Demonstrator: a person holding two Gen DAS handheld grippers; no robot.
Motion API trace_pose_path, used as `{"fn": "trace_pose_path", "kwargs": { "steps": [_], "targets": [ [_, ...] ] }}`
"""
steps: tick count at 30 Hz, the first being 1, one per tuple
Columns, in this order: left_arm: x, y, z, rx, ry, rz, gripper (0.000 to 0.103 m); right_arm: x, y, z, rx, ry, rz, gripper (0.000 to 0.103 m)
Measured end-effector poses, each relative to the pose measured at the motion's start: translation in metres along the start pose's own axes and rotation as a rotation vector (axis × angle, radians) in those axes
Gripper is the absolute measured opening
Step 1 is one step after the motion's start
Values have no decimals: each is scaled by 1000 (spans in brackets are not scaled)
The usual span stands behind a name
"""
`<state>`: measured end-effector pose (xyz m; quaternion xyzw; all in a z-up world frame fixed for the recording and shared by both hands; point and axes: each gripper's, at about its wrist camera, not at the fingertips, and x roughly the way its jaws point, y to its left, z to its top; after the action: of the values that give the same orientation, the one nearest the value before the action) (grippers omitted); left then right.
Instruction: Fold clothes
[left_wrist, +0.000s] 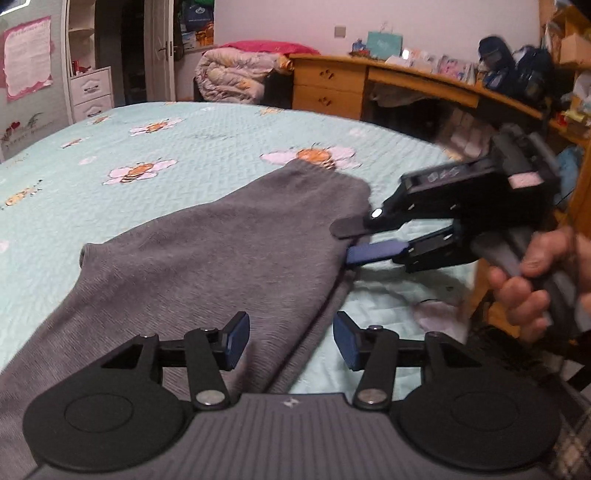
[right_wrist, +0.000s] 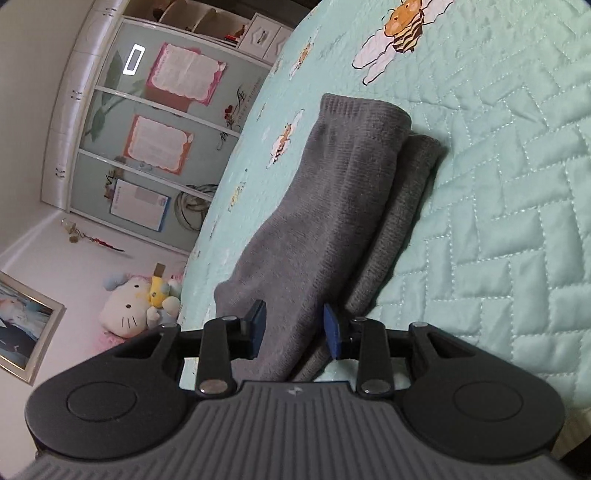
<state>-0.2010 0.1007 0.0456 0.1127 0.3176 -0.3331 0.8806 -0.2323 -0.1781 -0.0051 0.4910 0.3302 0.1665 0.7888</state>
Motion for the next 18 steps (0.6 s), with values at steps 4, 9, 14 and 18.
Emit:
{"fn": "trace_pose_path", "kwargs": {
  "steps": [4, 9, 14, 18],
  "targets": [
    [9, -9, 1, 52, 17, 20, 53, 2, -8, 1, 24, 2, -16, 35],
    [18, -17, 2, 100, 35, 63, 53, 8, -6, -3, 24, 5, -26, 32],
    [20, -15, 4, 83, 34, 84, 52, 6, -9, -4, 44, -9, -10, 6],
    [19, -13, 4, 85, 26, 87, 14, 5, -8, -3, 62, -11, 32, 2]
  ]
}}
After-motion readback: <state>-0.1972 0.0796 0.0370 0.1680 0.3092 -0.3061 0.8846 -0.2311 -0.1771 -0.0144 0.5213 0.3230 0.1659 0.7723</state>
